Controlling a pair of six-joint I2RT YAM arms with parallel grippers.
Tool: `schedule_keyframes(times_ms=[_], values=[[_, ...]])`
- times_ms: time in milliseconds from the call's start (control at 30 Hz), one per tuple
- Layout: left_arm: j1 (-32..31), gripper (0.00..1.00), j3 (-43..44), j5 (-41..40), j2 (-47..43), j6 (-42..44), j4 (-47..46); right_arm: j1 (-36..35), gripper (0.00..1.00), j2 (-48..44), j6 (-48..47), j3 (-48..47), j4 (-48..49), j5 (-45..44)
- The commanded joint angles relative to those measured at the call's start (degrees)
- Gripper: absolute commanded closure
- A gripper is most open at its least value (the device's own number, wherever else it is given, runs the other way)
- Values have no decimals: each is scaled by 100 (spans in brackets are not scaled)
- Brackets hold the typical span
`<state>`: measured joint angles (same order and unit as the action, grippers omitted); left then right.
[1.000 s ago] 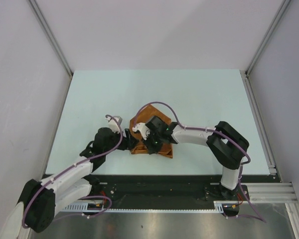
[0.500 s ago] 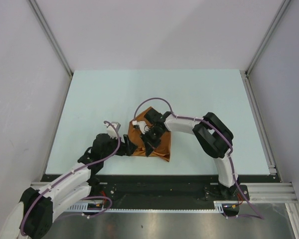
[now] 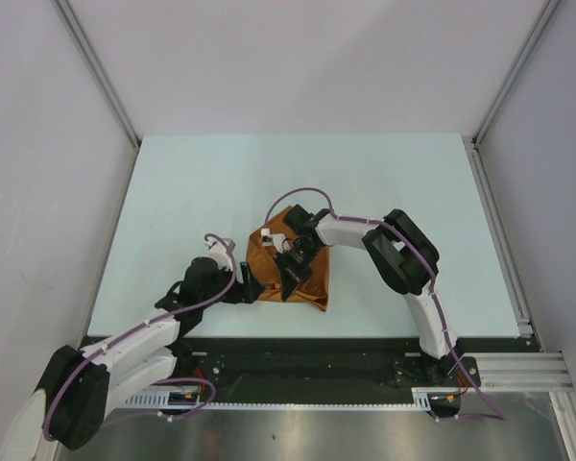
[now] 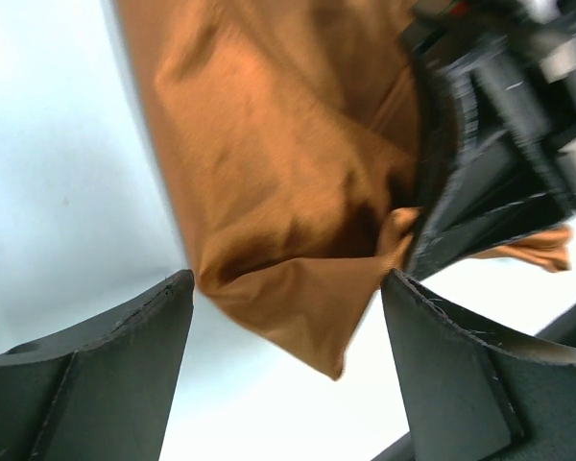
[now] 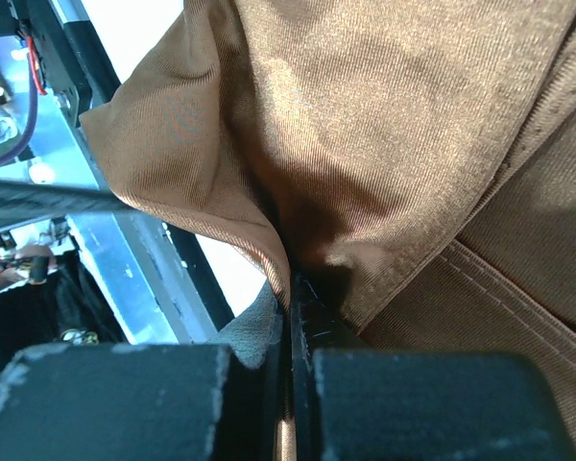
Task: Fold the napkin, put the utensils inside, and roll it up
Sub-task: Roll the napkin with the utensil
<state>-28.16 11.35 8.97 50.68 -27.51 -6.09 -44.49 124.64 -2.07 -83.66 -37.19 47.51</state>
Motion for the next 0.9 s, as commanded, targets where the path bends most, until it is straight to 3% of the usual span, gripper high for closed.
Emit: schedule_keyframes(times_ms=[0, 300, 700, 867], values=[[-23, 17, 244, -229, 276, -158, 28, 81, 100, 218, -22, -221, -245, 48], [-23, 25, 420, -651, 795, -361, 81, 169, 100, 403, -75, -414, -385, 154], [-23, 61, 517, -265, 1198, -326, -156, 292, 100, 404, -40, -546, -473, 250], [-23, 76, 649, -229, 1392, -246, 20, 336, 90, 289, 31, -660, -473, 277]])
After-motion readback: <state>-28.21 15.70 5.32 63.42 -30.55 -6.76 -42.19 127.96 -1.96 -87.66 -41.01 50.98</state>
